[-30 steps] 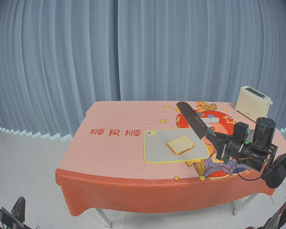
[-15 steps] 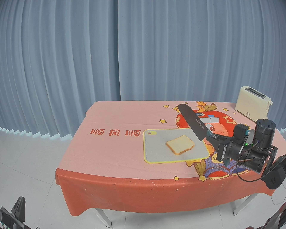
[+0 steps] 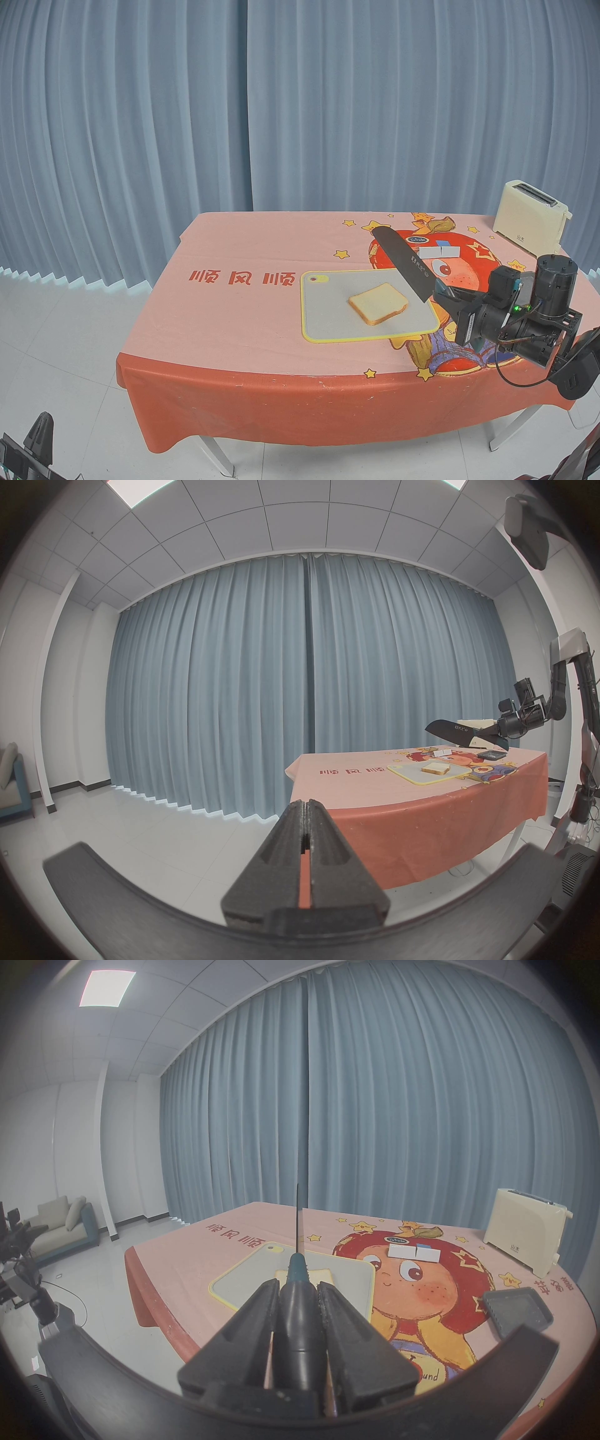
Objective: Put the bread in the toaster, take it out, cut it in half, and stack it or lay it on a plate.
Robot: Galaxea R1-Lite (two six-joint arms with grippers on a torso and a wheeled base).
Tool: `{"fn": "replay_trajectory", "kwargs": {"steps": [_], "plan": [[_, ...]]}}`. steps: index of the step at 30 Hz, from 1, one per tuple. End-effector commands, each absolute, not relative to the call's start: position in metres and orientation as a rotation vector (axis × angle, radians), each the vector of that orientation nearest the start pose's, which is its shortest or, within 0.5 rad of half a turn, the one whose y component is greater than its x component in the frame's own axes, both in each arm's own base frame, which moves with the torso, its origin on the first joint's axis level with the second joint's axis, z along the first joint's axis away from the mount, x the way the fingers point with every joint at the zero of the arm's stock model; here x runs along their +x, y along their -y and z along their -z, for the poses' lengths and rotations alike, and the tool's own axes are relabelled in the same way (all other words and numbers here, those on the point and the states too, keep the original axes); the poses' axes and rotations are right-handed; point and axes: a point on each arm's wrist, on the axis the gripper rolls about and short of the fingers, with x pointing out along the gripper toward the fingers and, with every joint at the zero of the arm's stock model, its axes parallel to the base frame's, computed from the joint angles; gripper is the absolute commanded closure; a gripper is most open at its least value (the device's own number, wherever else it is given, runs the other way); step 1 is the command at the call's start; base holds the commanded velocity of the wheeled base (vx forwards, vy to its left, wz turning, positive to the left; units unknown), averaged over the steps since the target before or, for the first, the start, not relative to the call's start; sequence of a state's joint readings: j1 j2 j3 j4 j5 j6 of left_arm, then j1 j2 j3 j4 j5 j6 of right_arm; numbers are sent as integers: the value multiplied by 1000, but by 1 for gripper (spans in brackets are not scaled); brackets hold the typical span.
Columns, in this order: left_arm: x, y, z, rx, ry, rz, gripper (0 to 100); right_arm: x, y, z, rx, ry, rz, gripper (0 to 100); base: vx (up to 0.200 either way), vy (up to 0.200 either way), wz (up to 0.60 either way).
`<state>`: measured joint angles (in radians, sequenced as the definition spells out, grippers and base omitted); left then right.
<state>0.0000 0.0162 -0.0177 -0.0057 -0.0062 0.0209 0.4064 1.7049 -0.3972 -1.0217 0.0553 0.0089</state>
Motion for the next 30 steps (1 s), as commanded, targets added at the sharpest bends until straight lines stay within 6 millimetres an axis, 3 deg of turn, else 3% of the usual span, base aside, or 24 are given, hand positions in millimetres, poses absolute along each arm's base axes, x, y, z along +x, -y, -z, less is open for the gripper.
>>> {"fn": "replay_trajectory", "kwargs": {"steps": [1,13,30], "plan": [[-23,0,-76,20,6,6,100,236,-103,-120,-44,-269,-462,100,0,0,0],[-23,0,-76,15,6,6,100,249,-109,-135,27,-155,-455,100,0,0,0],[-23,0,-77,23,18,7,100,248,-110,-134,17,-157,-428,100,0,0,0]]}}
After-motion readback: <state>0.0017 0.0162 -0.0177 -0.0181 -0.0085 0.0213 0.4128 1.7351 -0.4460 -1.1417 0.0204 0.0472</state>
